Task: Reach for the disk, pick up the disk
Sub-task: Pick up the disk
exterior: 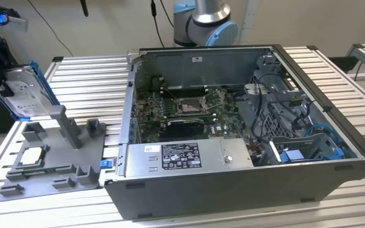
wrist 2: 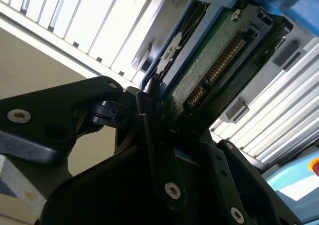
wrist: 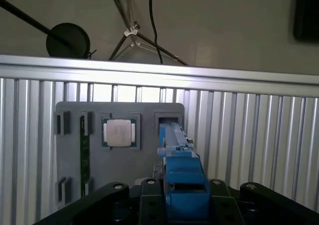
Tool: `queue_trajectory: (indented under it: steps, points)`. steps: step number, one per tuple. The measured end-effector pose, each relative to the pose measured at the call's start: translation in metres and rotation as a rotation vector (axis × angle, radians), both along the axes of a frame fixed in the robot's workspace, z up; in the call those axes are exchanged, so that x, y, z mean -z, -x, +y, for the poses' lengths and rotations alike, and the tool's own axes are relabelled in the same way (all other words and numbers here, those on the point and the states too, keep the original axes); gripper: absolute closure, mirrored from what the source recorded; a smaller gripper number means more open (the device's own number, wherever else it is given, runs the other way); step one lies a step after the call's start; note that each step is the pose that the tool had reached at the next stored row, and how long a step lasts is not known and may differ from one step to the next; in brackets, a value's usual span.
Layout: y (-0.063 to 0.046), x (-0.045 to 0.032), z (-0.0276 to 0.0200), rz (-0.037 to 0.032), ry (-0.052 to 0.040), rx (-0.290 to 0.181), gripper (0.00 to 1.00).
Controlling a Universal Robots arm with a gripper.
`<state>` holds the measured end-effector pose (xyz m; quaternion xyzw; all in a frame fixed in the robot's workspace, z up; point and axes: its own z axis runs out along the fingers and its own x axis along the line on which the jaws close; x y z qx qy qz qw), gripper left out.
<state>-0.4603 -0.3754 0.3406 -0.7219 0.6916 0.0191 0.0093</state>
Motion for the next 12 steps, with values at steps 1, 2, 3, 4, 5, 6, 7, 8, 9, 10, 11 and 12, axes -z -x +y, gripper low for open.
queue_trajectory:
  steps: [1, 2, 3, 4, 5, 6, 7, 8, 9, 10, 11, 12]
  points:
    - [0.0, -0.0009, 0.0, 0.0, 0.0, 0.0, 1.0]
    - [0.0, -0.002, 0.0, 0.0001, 0.0, 0.0, 1.0]
    - [0.0, -0.003, 0.0, 0.0001, 0.0, 0.0, 1.0]
    - [0.0, -0.004, 0.0, 0.0, 0.0, 0.0, 1.0]
    - [0.0, -0.005, 0.0, 0.0, 0.0, 0.0, 1.0]
    - [0.0, -0.0059, 0.0, 0.0, 0.0, 0.0, 1.0]
    - [0.0, -0.0068, 0.0, 0.0, 0.0, 0.0, 1.0]
    - [0.0, -0.0078, 0.0, 0.0001, 0.0, 0.0, 1.0]
    - [0.0, -0.0088, 0.0, 0.0, 0.0, 0.0, 1.0]
    - [0.0, -0.0096, 0.0, 0.0, 0.0, 0.0, 1.0]
    - [0.0, -0.0103, 0.0, 0.0, 0.0, 0.0, 1.0]
    - [0.0, -0.011, 0.0, -0.0001, 0.0, 0.0, 1.0]
